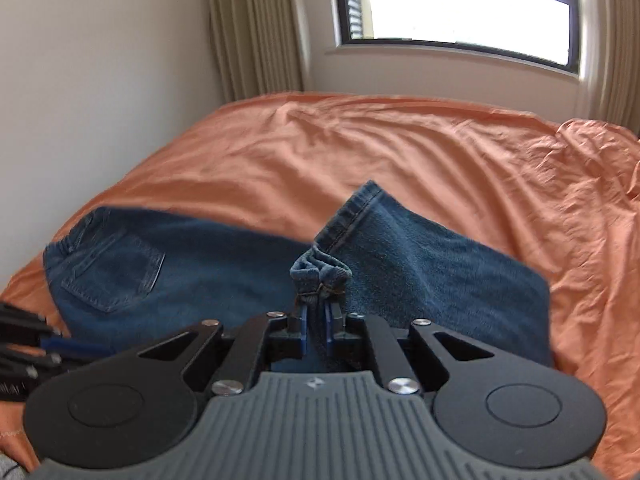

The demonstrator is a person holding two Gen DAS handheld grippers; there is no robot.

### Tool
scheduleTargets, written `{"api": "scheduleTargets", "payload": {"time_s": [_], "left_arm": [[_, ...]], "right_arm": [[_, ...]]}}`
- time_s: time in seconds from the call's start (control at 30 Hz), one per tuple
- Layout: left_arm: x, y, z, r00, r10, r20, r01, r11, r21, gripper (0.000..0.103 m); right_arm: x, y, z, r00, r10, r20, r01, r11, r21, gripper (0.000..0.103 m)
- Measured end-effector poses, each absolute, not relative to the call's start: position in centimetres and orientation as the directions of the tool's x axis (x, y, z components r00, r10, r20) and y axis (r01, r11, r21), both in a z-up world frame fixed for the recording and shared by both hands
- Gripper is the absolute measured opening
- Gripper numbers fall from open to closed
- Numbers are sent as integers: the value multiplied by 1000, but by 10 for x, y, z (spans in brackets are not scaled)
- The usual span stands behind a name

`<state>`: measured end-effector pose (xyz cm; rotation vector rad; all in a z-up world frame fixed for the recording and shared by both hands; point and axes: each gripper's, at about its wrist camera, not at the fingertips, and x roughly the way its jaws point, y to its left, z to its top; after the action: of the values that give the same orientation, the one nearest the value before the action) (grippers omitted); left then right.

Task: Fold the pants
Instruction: 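Lift the hem with the right tool, fold it onto the waist, open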

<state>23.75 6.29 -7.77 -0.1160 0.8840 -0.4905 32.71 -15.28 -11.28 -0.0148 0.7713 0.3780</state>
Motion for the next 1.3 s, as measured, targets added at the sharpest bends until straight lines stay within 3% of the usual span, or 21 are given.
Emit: {"api": "scheduleTargets", "payload": {"time_s": [0.03, 0.17, 0.27, 0.4, 0.53, 0.63, 0.93, 1.03, 1.07, 1.1, 1.13, 1.17, 1.2, 1.23, 1.3], "left_arm": [[238, 72, -78, 527, -462, -714, 351, 883, -312, 23], [242, 86, -81, 526, -495, -692, 324, 869, -375, 44], [251, 83, -84, 511, -527, -679, 319, 850, -420, 49], [268, 75, -91, 484, -572, -662, 307, 819, -484, 52], [289, 65, -101, 478, -629, -614, 274, 770, -576, 61], [314, 53, -114, 486, -642, -593, 227, 748, -623, 66], [390, 22, -164, 499, -605, -621, 121, 758, -641, 67], [401, 16, -178, 482, -613, -625, 120, 754, -646, 61], [402, 14, -181, 482, -607, -632, 128, 762, -634, 53], [402, 12, -181, 489, -599, -634, 138, 771, -622, 36], [401, 10, -180, 494, -587, -641, 148, 784, -603, 29], [399, 8, -176, 509, -563, -651, 159, 805, -571, 14], [395, 5, -171, 529, -557, -641, 192, 814, -549, 8], [389, 2, -163, 551, -551, -627, 230, 822, -521, 7], [376, -4, -144, 585, -555, -591, 308, 826, -471, 6]], "right_arm": [[324, -142, -130, 625, 318, -713, -348, 931, 110, 3], [316, -127, -172, 578, 288, -763, -347, 934, 88, 4], [322, -133, -172, 564, 313, -764, -321, 936, 146, 9], [326, -142, -160, 530, 388, -754, -323, 914, 243, 34], [322, -169, -139, 536, 429, -727, -302, 902, 309, 48], [321, -203, -131, 577, 382, -722, -255, 924, 285, 50], [335, -301, -145, 630, 305, -714, -139, 949, 283, 50], [338, -322, -150, 641, 307, -704, -137, 948, 288, 48], [339, -326, -151, 643, 309, -700, -140, 947, 289, 48], [340, -331, -154, 645, 308, -699, -144, 948, 286, 46], [344, -335, -157, 651, 298, -698, -143, 951, 273, 41], [346, -337, -159, 654, 289, -699, -145, 955, 259, 37], [351, -339, -161, 656, 276, -702, -149, 960, 238, 24], [355, -341, -162, 658, 269, -703, -151, 962, 228, 11], [365, -347, -162, 668, 267, -695, -151, 963, 225, 7]]}}
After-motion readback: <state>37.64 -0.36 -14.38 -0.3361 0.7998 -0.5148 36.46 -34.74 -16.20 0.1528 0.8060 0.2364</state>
